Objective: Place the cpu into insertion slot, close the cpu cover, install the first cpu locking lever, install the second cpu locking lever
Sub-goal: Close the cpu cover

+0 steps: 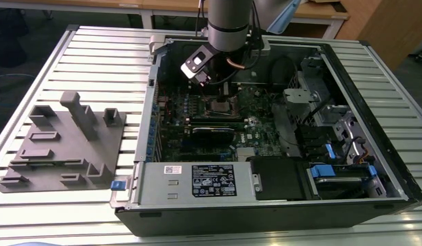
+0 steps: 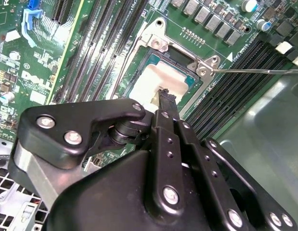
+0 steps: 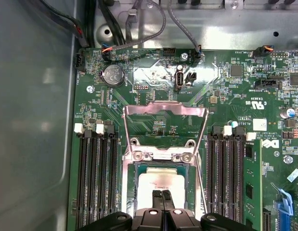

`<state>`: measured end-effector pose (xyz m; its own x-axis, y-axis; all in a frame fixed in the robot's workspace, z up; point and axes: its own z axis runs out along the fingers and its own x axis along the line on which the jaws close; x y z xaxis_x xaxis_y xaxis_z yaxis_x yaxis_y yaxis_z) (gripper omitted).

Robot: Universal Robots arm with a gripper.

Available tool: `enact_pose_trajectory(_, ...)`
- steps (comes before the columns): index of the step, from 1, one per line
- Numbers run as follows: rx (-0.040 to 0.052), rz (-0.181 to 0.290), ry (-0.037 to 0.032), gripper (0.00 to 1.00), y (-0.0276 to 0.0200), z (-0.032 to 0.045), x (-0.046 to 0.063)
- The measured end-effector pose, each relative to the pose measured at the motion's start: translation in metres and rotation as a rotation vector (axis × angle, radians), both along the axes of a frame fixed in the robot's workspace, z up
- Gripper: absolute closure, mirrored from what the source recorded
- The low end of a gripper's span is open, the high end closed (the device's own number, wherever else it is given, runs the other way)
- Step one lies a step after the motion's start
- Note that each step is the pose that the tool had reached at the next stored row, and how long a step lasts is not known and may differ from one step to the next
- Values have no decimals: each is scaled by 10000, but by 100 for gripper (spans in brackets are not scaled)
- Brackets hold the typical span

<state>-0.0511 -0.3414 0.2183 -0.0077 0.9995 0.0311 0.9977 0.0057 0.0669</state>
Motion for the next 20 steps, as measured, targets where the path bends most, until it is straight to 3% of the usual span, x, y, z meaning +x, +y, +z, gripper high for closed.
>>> enact_pose_trajectory(20, 1, 1, 2, 89, 0, 30, 0)
